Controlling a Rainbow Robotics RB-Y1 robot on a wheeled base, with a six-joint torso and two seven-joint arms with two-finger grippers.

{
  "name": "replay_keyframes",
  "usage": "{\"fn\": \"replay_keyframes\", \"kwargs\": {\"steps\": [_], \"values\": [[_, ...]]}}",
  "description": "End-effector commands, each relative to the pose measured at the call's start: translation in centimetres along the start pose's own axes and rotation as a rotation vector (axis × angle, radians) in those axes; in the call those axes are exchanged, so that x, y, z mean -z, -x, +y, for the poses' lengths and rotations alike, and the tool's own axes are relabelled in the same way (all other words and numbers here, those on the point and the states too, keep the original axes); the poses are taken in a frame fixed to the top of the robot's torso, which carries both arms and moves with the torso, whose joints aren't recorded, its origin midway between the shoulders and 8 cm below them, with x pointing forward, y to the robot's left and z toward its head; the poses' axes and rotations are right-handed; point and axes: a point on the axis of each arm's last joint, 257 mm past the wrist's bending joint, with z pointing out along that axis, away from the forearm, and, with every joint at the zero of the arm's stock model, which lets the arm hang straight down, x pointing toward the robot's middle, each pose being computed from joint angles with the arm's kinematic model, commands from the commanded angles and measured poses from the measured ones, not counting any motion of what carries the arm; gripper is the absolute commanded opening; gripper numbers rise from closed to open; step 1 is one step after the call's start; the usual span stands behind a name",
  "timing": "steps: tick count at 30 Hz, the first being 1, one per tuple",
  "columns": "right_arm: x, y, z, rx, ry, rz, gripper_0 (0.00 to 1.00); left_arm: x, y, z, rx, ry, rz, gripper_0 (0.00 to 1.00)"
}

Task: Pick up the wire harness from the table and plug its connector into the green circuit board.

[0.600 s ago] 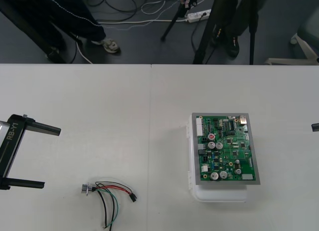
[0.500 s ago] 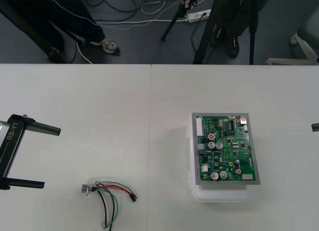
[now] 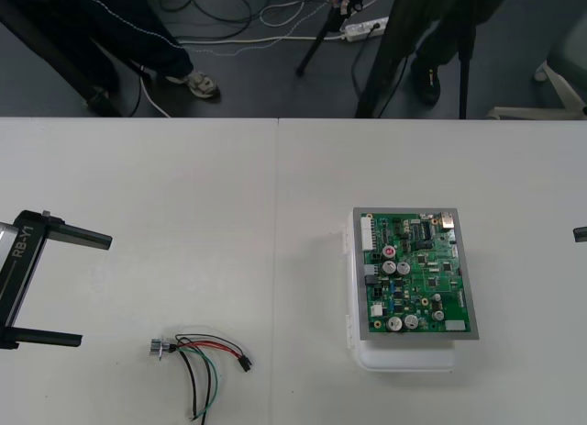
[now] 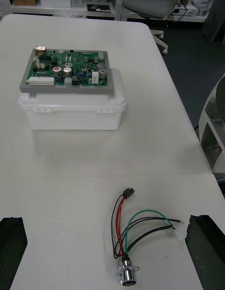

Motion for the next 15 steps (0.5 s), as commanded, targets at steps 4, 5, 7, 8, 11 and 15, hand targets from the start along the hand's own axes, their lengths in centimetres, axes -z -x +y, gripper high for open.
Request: {"fn": "replay_keyframes", "kwargs": {"steps": [4,5,7,8,11,15], "values": [[0.27,0.27,0.45,-0.018,-0.005,-0.016,1.00,1.07,-0.11,0.79,0.043,0.030,0.030,1.00],[0.27,0.27,0.45,-0.018,-0.005,-0.016,1.00,1.07,-0.11,0.79,0.043,0.030,0.030,1.00],[0.27,0.27,0.45,-0.018,-0.005,-0.016,1.00,1.07,-0.11,0.79,0.043,0.030,0.030,1.00],[0.27,0.27,0.45,-0.018,-0.005,-0.016,1.00,1.07,-0.11,0.79,0.043,0.030,0.030,1.00],[0.27,0.27,0.45,-0.018,-0.005,-0.016,1.00,1.07,-0.11,0.79,0.043,0.030,0.030,1.00],[0.27,0.27,0.45,-0.018,-0.005,-0.016,1.00,1.07,-0.11,0.79,0.043,0.030,0.030,1.00]]}}
